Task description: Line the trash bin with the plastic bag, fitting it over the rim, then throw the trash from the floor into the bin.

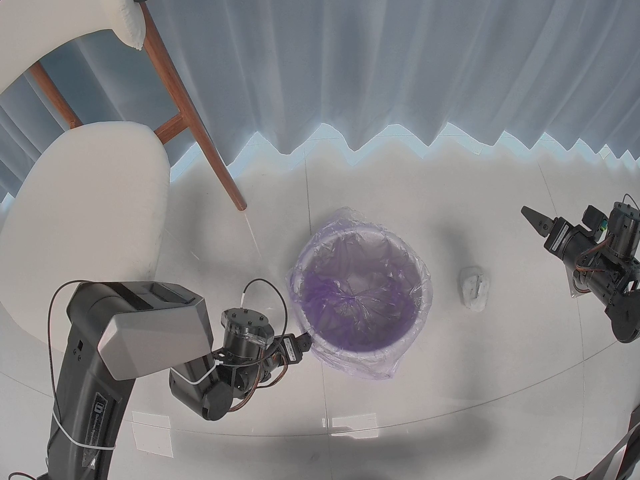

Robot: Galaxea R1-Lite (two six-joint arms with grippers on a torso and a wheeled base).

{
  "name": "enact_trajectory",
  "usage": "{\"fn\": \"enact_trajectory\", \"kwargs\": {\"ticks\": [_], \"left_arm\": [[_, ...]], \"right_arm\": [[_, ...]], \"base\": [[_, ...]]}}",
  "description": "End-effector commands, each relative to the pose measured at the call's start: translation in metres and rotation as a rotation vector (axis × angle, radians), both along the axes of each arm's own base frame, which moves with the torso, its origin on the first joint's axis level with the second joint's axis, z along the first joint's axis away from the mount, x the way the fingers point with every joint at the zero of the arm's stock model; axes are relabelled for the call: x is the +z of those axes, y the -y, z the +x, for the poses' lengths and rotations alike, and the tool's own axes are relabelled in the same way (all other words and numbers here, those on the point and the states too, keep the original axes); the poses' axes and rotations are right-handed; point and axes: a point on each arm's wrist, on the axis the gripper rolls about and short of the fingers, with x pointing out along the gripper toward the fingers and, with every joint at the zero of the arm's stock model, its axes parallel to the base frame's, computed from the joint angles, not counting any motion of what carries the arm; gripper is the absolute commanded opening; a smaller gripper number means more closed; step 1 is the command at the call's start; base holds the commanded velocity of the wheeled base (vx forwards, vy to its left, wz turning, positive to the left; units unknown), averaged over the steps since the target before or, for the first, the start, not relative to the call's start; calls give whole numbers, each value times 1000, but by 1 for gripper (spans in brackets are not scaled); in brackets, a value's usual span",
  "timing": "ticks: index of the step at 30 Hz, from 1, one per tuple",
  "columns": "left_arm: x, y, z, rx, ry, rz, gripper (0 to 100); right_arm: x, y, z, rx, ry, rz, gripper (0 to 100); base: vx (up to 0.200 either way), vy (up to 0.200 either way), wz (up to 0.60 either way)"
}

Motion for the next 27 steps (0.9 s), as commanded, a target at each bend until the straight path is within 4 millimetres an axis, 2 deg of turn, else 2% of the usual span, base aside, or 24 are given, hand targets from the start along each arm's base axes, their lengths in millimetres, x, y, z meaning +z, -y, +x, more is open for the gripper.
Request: {"fn": "enact_trajectory", "kwargs": {"ticks": [1,5,7,8,12,16,25,27], "left_arm": [[7,6,27,28,-4,7,100],[3,9,44,58,-56,48,100],[3,9,44,58,-56,48,100],[-3,13,54,72,-96,78,100],[-12,18,67,82,-132,101,100],[-9,18,77,94,-149,104,100],[-9,15,75,143,-227,169,100],[0,15,76,164,-212,144,100]], "right_arm": [[1,0,-3,1,0,1,100],[-1,0,-4,1,-6,1,100],[-1,0,-4,1,-6,1,100],[-1,0,-4,1,-6,1,100],[-1,0,-4,0,-9,1,100],[-1,0,-4,1,-9,1,100],[-8,-1,-7,3,-37,1,100],[-11,-1,-8,3,-46,1,100]], "base": [[0,0,0],[0,0,0],[0,0,0],[0,0,0],[0,0,0],[0,0,0],[0,0,0],[0,0,0]]}}
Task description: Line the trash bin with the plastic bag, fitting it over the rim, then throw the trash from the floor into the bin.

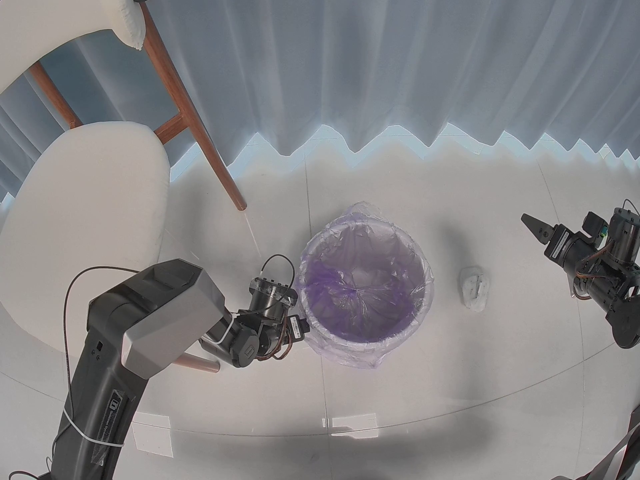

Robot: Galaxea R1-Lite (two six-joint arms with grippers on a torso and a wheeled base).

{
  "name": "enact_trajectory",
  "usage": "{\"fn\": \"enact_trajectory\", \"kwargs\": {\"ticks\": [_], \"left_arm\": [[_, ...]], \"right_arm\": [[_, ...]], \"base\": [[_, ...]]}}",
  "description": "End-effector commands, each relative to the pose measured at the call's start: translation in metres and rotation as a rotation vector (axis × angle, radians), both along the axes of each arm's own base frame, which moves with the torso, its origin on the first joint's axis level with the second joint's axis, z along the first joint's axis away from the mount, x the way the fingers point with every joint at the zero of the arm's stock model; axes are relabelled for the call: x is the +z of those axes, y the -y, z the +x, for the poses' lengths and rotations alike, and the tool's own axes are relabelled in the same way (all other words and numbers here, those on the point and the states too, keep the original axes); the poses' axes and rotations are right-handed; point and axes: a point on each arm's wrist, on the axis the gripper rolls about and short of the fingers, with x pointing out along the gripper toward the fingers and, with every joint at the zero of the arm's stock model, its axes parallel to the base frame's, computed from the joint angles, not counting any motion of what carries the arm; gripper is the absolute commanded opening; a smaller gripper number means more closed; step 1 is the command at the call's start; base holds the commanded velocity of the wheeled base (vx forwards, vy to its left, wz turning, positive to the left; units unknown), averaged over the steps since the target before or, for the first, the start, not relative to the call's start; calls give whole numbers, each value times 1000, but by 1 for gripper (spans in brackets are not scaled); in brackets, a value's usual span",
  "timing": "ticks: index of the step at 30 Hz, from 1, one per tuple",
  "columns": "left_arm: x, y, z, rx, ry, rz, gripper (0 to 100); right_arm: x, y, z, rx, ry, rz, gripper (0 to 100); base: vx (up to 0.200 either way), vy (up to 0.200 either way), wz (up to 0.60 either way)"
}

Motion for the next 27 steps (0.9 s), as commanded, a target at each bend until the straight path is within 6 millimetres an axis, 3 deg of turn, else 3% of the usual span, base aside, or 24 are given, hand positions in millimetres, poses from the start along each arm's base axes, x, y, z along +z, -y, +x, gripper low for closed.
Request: {"fn": "enact_trajectory", "kwargs": {"ticks": [1,4,5,6,7,10,11,16,17,18,27], "left_arm": [[17,1,2,24,34,-31,100],[33,0,0,41,49,-60,100],[48,0,-9,48,56,-86,100],[48,0,-9,48,56,-86,100],[62,-1,-19,56,58,-108,100],[75,-1,-37,48,46,-118,100],[85,-1,-56,38,28,-123,100],[98,-18,-101,28,-27,-95,100],[98,-19,-102,28,-28,-94,100],[105,-28,-115,33,-34,-90,100],[154,-66,-163,59,57,-144,100]], "right_arm": [[-6,0,-1,1,-25,0,100],[-8,0,-1,-1,-34,3,100],[-9,-1,-2,-2,-46,20,100],[-9,-1,-2,-2,-46,20,100],[-11,-2,-1,0,-58,48,100],[-14,-9,0,14,-84,82,100],[-19,-14,0,4,-122,106,100],[-38,-37,1,40,-255,165,100],[-39,-37,1,40,-259,167,100],[-46,-52,1,71,-312,186,100],[-82,-130,-4,127,-536,223,100]], "base": [[0,0,0],[0,0,0],[0,0,0],[0,0,0],[0,0,0],[0,0,0],[0,0,0],[0,0,0],[0,0,0],[0,0,0],[0,0,0]]}}
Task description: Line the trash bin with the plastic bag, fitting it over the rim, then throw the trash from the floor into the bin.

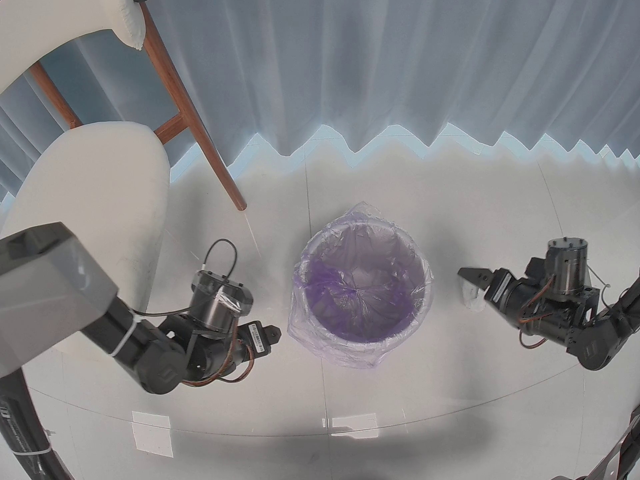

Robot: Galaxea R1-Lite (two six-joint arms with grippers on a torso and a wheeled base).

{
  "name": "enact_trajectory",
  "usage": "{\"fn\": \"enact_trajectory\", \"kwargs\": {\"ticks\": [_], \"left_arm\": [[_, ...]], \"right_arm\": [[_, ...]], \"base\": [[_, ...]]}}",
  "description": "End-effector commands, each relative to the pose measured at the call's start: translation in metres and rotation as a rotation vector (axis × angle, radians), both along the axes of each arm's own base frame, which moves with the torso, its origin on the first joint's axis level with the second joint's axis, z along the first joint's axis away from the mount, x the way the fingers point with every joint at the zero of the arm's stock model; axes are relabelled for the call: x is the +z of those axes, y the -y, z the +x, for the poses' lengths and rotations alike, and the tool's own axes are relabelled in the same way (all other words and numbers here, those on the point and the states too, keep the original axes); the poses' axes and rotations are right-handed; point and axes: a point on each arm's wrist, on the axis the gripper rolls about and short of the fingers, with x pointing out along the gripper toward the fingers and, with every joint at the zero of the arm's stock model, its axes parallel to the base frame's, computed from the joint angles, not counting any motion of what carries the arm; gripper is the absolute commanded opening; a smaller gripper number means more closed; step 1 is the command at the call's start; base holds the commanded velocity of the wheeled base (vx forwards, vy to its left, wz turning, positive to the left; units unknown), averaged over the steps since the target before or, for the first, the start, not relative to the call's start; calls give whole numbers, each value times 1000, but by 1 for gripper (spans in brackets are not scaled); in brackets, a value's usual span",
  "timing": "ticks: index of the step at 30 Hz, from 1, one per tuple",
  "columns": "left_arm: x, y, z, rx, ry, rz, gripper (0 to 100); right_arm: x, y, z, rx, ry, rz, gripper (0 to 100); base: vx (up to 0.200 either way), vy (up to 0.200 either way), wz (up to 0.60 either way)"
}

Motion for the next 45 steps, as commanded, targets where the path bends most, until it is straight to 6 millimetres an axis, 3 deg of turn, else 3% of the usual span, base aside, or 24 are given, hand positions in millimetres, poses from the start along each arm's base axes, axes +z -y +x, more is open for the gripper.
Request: {"fn": "enact_trajectory", "kwargs": {"ticks": [1,5,6,13,20,22,26,27,33,37,43,45], "left_arm": [[52,-30,-45,14,129,-77,100],[67,-41,-64,13,223,-132,100],[71,-48,-77,15,270,-159,100],[71,-70,-108,32,430,-248,100],[67,-73,-114,48,461,-251,100],[68,-73,-113,59,469,-249,100],[67,-73,-114,59,464,-246,100],[67,-74,-114,59,462,-245,100],[69,-73,-112,59,475,-249,100],[70,-71,-113,49,476,-250,100],[70,-71,-113,46,476,-248,100],[69,-68,-115,24,472,-252,100]], "right_arm": [[-37,-58,0,60,-174,-29,100],[-46,-68,10,59,-223,-60,100],[-50,-72,18,55,-250,-71,100],[-58,-89,49,31,-304,-96,100],[-76,-105,67,2,-346,-94,100],[-83,-112,81,-21,-341,-96,100],[-90,-117,86,-23,-366,-113,100],[-89,-119,89,-37,-361,-113,0],[-76,-118,87,-45,-342,-131,0],[-43,-108,82,19,-296,-223,0],[-27,-87,83,129,-215,-398,0],[-25,-72,83,248,-172,-505,0]], "base": [[0,0,0],[0,0,0],[0,0,0],[0,0,0],[0,0,0],[0,0,0],[0,0,0],[0,0,0],[0,0,0],[0,0,0],[0,0,0],[0,0,0]]}}
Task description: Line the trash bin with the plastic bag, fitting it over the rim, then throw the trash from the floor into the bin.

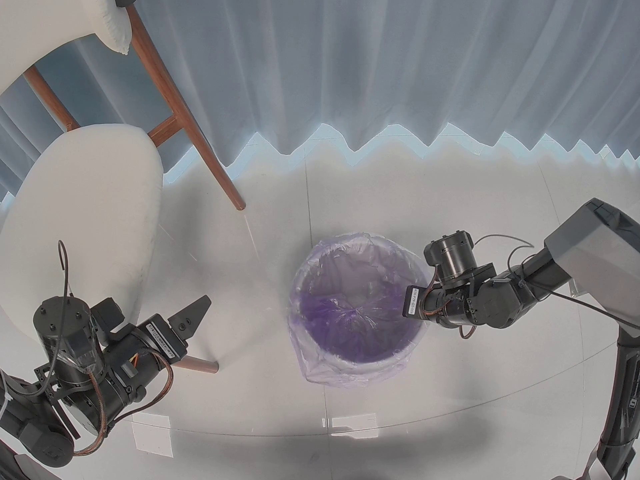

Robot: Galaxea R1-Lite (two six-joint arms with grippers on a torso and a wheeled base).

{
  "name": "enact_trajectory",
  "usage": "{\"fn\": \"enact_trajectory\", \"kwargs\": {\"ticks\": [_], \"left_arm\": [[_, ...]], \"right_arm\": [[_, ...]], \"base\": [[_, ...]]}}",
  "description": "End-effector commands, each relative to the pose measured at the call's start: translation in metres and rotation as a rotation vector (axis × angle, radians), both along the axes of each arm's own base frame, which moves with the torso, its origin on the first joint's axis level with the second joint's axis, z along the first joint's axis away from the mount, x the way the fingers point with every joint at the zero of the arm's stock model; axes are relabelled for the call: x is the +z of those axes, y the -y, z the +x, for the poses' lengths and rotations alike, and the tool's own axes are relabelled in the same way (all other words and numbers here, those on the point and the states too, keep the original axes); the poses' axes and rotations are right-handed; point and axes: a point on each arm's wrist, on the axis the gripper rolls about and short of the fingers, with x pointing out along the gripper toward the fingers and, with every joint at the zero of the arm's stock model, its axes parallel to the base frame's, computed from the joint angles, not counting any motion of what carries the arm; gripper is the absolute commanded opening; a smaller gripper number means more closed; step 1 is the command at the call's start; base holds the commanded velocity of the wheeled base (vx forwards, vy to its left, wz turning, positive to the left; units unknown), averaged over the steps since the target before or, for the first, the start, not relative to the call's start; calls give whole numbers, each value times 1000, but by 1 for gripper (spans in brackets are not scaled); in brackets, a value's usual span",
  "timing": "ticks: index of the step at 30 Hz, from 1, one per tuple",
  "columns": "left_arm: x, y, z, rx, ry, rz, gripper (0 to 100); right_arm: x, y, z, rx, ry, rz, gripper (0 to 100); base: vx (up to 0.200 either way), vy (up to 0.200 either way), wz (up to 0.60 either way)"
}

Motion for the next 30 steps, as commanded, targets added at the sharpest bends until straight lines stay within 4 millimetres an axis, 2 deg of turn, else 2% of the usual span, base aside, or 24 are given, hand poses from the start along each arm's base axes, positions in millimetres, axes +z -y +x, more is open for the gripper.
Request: {"fn": "enact_trajectory", "kwargs": {"ticks": [1,5,14,23,24,29,30], "left_arm": [[-1,6,-4,-39,-2,3,100],[-1,17,-11,-111,6,28,100],[-2,51,-35,-327,55,40,100],[-9,60,-30,-343,72,59,100],[-10,61,-29,-346,76,72,100],[-9,60,-30,-345,83,66,100],[-9,60,-30,-345,86,64,100]], "right_arm": [[23,31,-1,180,68,-110,0],[25,43,5,332,124,-142,0],[13,52,25,489,259,-118,0],[0,62,36,533,304,-117,0],[-5,73,42,555,314,-133,0],[-12,81,44,550,303,-147,0],[-12,81,44,550,303,-147,100]], "base": [[0,0,0],[0,0,0],[0,0,0],[0,0,0],[0,0,0],[0,0,0],[0,0,0]]}}
